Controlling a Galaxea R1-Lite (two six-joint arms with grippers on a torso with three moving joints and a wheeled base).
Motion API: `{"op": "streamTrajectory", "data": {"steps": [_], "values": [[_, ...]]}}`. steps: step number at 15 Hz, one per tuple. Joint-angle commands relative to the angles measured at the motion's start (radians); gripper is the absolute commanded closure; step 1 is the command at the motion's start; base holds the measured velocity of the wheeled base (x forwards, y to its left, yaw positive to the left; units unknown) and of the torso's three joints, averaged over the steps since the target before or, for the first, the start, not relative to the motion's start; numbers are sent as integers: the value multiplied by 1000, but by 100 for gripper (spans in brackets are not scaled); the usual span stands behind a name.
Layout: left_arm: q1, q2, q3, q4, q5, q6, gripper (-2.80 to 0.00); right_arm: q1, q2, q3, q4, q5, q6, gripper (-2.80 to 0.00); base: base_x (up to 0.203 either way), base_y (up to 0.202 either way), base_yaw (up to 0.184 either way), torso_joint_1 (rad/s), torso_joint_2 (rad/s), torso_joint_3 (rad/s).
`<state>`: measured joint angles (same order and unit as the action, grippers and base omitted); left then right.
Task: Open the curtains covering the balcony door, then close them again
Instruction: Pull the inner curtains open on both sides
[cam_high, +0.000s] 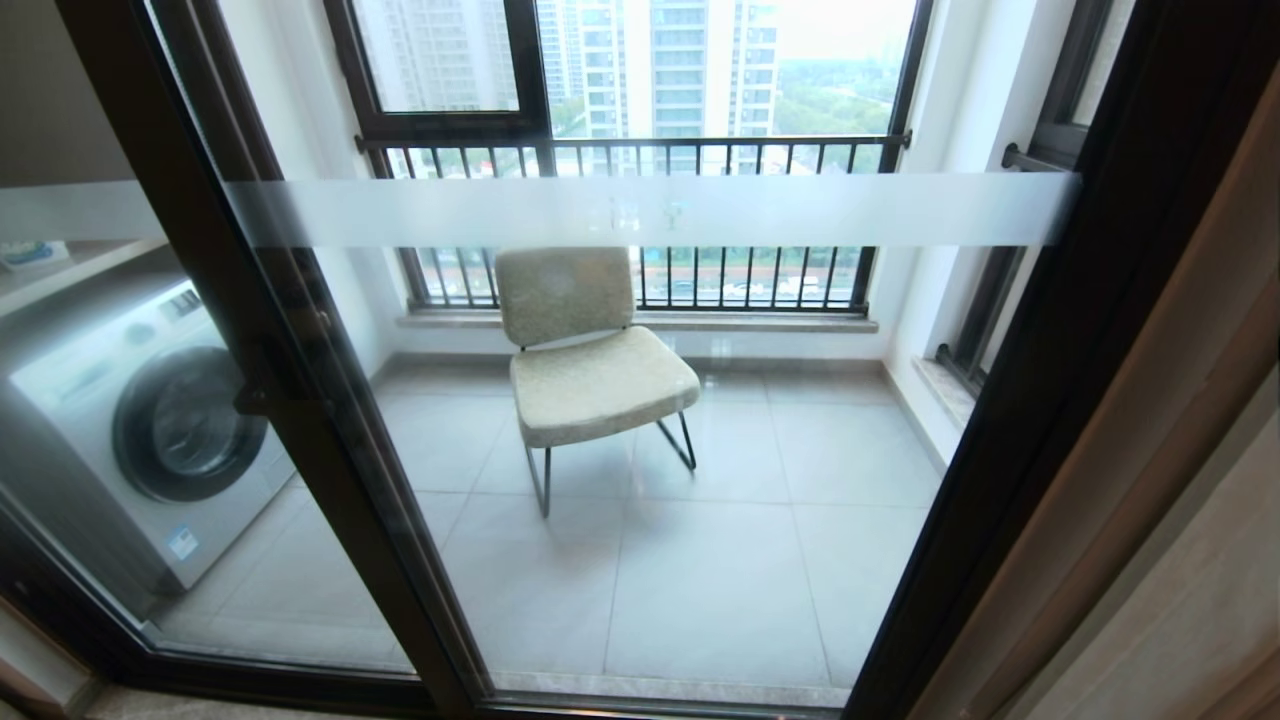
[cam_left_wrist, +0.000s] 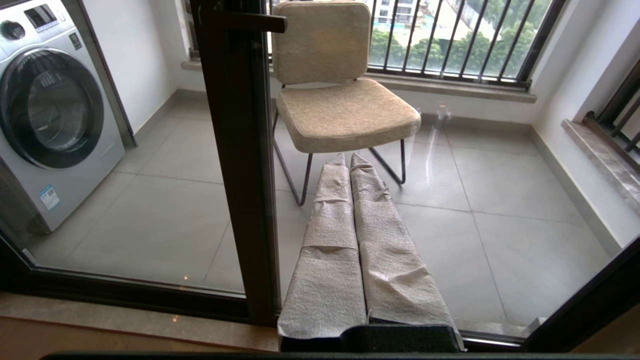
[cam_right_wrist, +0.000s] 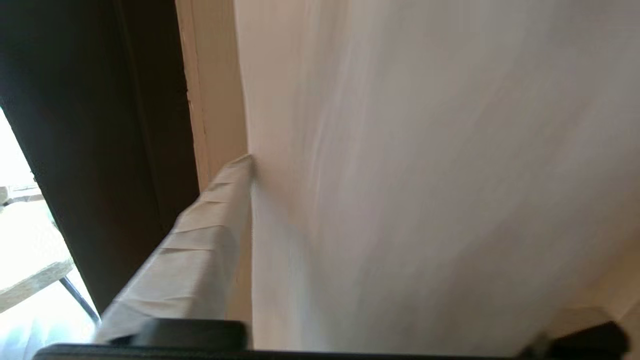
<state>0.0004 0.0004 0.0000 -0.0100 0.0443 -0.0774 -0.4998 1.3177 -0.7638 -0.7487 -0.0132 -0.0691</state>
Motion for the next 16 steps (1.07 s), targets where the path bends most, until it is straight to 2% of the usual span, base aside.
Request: {"op": "streamTrajectory", "data": {"steps": [1, 4, 8, 11, 16], "values": [[1, 0, 0, -1, 0, -2, 0, 0, -7, 0, -8, 0, 10, 0, 0, 0, 0, 0, 0, 0], [0, 1, 0, -1, 2, -1, 0, 0, -24, 9, -8, 1, 23, 0, 0, 0, 0, 0, 0, 0], [0, 1, 0, -1, 0, -1, 0, 10, -52, 11, -8, 86, 31, 0, 0, 0, 0, 0, 0, 0], [1, 0, 0, 0, 0, -1, 0, 55, -70, 11, -8, 87, 35, 0, 0, 0, 0, 0, 0, 0], [0, 0, 0, -1, 0, -1, 0, 195, -100, 8, -8, 87, 33, 0, 0, 0, 0, 0, 0, 0]]}}
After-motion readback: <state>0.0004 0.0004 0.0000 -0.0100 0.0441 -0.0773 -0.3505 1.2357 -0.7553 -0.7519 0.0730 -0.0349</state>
